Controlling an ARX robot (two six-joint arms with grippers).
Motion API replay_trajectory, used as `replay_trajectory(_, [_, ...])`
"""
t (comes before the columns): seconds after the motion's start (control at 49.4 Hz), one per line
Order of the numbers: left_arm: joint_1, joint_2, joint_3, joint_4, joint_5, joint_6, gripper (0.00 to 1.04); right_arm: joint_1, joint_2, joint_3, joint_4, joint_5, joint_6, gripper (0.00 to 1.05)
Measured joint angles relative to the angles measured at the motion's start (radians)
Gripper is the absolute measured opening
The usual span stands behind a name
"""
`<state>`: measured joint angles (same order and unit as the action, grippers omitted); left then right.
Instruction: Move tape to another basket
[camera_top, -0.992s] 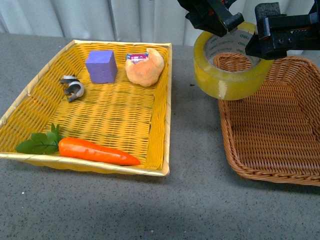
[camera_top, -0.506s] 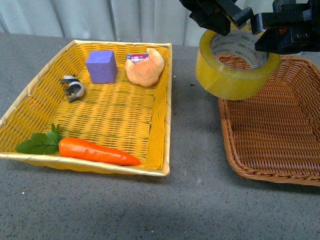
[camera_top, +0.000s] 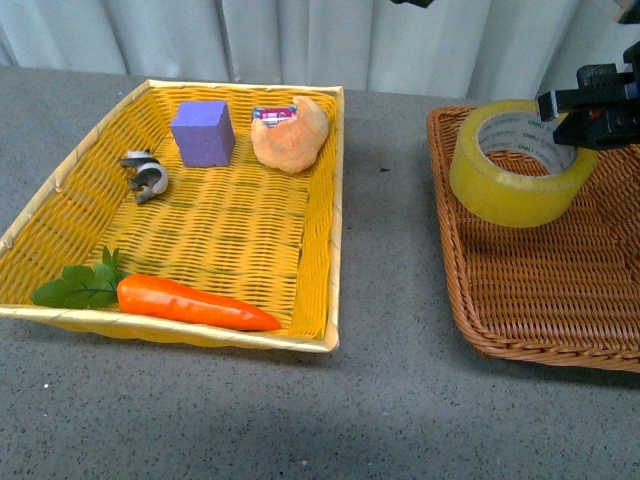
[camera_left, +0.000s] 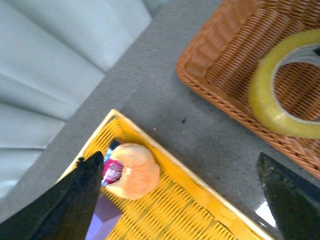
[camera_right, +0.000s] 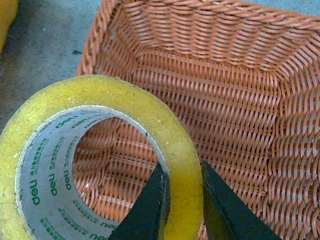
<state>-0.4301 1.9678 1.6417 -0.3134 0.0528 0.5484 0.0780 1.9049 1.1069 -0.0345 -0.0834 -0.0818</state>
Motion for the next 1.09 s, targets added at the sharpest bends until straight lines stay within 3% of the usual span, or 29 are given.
replay_trajectory(0.061, [0.01, -0.024, -0.045, 0.059, -0.031, -0.029, 1.0, -0.019, 0.037, 0.017, 0.0, 0.001, -0.002, 0.14])
replay_trajectory(0.364, [0.093, -0.117, -0.303, 0.406, -0.28, -0.204, 0.98, -0.087, 0.163, 0.031, 0.019, -0.003, -0.004, 0.14])
replay_trajectory(0.587, [0.147, -0.126, -0.39, 0.515, -0.364, -0.341, 0.98, -0.114, 0.201, 0.023, 0.073, -0.003, -0.022, 0.15])
replay_trajectory(0.891, [0.14, -0.222, -0.517, 0.726, -0.559, -0.404, 0.98, -0.128, 0.053, -0.134, 0.34, -0.016, -0.09, 0.74])
replay_trajectory(0.931, [0.142, -0.228, -0.547, 0.788, -0.538, -0.418, 0.96, -0.128, 0.036, -0.148, 0.361, -0.019, -0.102, 0.81])
replay_trajectory(0.972, [0.151, -0.238, -0.588, 0.871, -0.455, -0.449, 0.91, -0.127, 0.037, -0.167, 0.428, -0.005, -0.093, 0.82])
replay_trajectory(1.012, [0.163, -0.262, -0.654, 0.971, -0.365, -0.476, 0.84, -0.123, 0.047, -0.213, 0.589, 0.023, -0.064, 0.77])
replay_trajectory(1.093, [0.181, -0.312, -0.76, 1.078, -0.296, -0.505, 0.73, -0.116, 0.061, -0.341, 0.944, 0.048, 0.001, 0.65])
